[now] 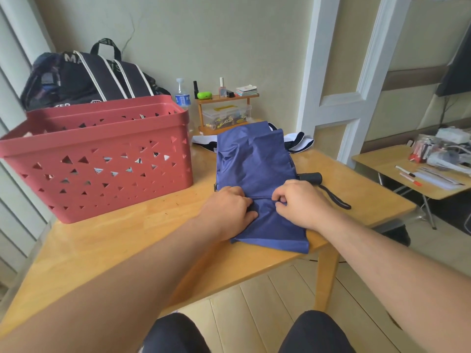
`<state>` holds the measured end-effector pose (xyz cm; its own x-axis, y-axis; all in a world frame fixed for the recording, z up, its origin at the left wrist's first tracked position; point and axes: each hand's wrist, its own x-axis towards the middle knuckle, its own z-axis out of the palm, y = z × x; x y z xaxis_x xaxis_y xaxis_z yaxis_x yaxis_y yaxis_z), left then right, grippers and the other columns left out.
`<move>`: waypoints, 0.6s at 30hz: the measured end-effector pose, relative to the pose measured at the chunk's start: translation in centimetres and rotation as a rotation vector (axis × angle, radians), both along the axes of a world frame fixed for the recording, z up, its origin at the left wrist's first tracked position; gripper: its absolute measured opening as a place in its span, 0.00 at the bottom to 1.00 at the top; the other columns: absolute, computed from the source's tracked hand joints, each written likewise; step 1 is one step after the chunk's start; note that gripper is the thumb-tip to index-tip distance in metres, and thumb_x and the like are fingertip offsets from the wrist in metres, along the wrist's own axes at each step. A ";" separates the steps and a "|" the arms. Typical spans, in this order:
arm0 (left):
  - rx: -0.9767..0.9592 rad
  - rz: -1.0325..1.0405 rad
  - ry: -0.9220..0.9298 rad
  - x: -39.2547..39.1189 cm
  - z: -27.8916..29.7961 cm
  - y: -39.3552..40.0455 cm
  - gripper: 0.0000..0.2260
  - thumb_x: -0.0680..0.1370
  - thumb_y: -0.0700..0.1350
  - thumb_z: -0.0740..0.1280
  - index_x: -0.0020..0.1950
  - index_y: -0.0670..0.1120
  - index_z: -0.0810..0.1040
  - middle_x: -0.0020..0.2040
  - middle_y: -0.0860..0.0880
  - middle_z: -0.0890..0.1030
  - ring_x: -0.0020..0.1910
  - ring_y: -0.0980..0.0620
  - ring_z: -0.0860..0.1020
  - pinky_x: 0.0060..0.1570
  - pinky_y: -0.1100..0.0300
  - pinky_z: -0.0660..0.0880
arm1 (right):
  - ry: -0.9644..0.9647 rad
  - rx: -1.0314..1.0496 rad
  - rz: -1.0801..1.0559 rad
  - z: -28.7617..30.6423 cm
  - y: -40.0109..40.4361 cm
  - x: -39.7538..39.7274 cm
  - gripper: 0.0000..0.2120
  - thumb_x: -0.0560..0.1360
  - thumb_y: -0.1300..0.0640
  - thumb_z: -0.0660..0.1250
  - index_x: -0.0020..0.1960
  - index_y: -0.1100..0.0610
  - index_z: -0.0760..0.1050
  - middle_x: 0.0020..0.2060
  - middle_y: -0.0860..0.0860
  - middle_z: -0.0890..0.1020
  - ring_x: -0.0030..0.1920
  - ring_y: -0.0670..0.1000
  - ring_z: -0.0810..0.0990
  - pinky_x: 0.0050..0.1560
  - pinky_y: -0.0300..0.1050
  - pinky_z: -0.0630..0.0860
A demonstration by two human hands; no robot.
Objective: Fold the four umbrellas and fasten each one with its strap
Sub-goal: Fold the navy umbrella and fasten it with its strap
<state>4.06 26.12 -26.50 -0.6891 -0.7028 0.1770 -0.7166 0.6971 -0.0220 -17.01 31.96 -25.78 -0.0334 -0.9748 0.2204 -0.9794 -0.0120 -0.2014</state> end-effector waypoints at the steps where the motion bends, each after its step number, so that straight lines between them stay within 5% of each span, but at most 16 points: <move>1: 0.005 -0.009 0.013 0.0 0.0 0.1 0.19 0.83 0.59 0.60 0.60 0.48 0.84 0.55 0.47 0.78 0.58 0.43 0.77 0.57 0.49 0.76 | -0.002 -0.005 0.005 0.1 0.1 -0.1 0.08 0.79 0.55 0.65 0.52 0.47 0.83 0.47 0.44 0.77 0.49 0.49 0.75 0.44 0.44 0.72; 10: 0.009 -0.005 0.020 0.5 0.1 1.1 0.19 0.84 0.58 0.61 0.69 0.50 0.78 0.63 0.49 0.77 0.63 0.46 0.76 0.58 0.53 0.75 | 0.025 -0.068 -0.074 -0.5 1.1 -1.0 0.14 0.76 0.47 0.71 0.35 0.48 0.73 0.37 0.43 0.77 0.41 0.49 0.78 0.43 0.50 0.79; 13: 0.021 0.012 0.033 0.4 -0.3 1.0 0.19 0.84 0.58 0.59 0.70 0.50 0.78 0.65 0.48 0.77 0.64 0.45 0.76 0.61 0.50 0.76 | 0.090 -0.026 -0.055 -0.7 1.3 -0.9 0.10 0.80 0.46 0.67 0.51 0.51 0.83 0.51 0.47 0.81 0.54 0.52 0.79 0.54 0.47 0.77; 15: 0.022 0.038 0.032 0.0 -0.4 0.8 0.20 0.84 0.58 0.58 0.70 0.50 0.77 0.66 0.48 0.77 0.65 0.44 0.75 0.62 0.49 0.76 | 0.065 0.025 -0.037 -0.7 1.1 -1.0 0.18 0.82 0.46 0.64 0.66 0.53 0.80 0.64 0.49 0.78 0.63 0.52 0.77 0.62 0.45 0.73; 18: 0.058 0.076 0.001 -0.3 -0.4 0.5 0.21 0.85 0.60 0.55 0.75 0.55 0.72 0.70 0.49 0.72 0.70 0.45 0.71 0.66 0.47 0.73 | -0.094 0.094 -0.016 -0.4 1.0 -0.9 0.24 0.81 0.43 0.63 0.75 0.49 0.74 0.72 0.47 0.70 0.69 0.51 0.72 0.69 0.46 0.69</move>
<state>3.75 26.58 -26.88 -0.6336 -0.7618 0.1353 -0.7672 0.6412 0.0174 -17.94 32.99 -26.21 -0.0654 -0.9903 0.1229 -0.9562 0.0270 -0.2916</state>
